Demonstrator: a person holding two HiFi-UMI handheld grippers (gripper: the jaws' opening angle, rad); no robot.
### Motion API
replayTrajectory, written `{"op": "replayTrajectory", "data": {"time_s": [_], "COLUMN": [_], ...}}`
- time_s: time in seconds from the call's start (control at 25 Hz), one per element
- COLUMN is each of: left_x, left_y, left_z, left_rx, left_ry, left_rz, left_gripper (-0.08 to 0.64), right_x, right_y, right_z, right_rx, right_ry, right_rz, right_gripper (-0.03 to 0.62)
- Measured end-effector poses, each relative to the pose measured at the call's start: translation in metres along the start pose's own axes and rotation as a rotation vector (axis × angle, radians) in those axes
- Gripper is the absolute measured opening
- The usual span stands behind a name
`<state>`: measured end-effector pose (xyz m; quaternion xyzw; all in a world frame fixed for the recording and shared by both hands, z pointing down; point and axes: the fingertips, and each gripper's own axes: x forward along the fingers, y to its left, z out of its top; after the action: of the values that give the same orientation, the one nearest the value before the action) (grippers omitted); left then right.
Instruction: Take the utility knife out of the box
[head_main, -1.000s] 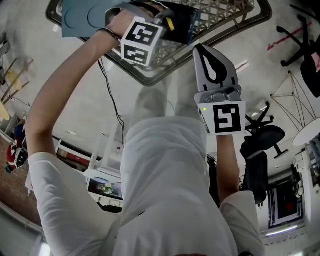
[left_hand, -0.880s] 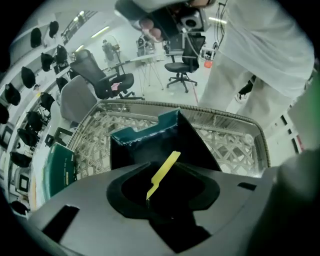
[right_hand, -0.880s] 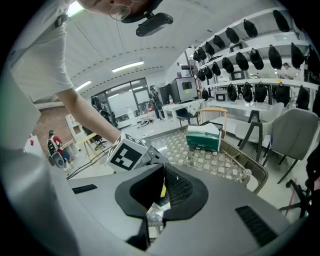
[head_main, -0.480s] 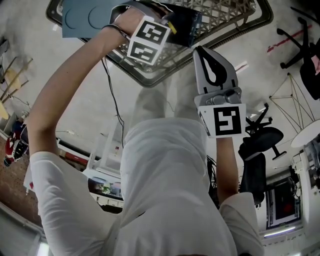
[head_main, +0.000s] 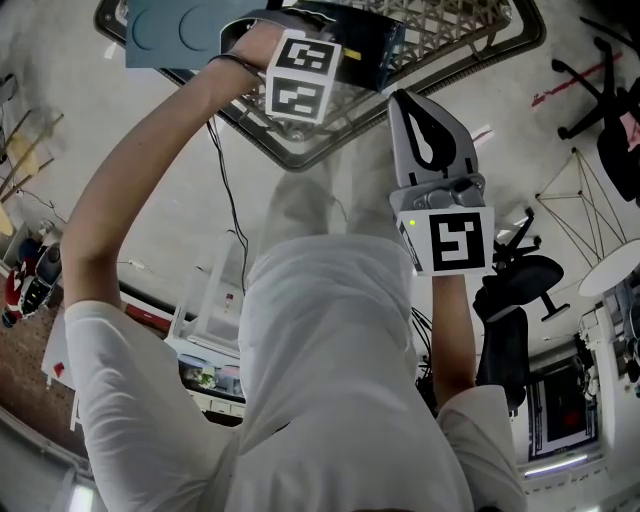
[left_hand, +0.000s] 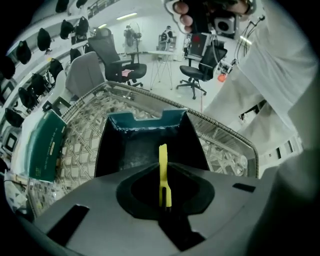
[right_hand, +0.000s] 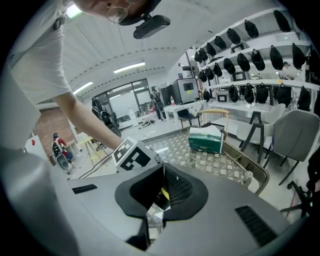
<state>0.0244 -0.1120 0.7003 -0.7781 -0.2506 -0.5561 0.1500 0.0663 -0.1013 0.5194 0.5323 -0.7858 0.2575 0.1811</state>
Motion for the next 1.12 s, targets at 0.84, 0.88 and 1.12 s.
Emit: {"op": "replayTrajectory", "data": {"time_s": [0.84,0.88,1.12], "left_x": [-0.128,-0.139,-0.197], "left_y": [0.016,0.015,0.003], "left_z": [0.042,0.044,0.058], "left_rx": [-0.493,-0.515,-0.601], "left_ry": [-0.225,-0.239,-0.304], "left_rz": [0.244,0.262,0.349], "left_gripper": [0.044,0.044,0.044], "right_x": [-0.053,-0.058,-0.082], "right_y": [0.029,0.031,0.046], "right_z": [0.049,0.054,0.094], "right_rx": [-0.068,-0.072,-0.09], "right_ry": [-0.118,-0.125,-0.189], "right_rz": [-0.029,-0.032,-0.052], "right_gripper": [0.0,0.0,0.0]}}
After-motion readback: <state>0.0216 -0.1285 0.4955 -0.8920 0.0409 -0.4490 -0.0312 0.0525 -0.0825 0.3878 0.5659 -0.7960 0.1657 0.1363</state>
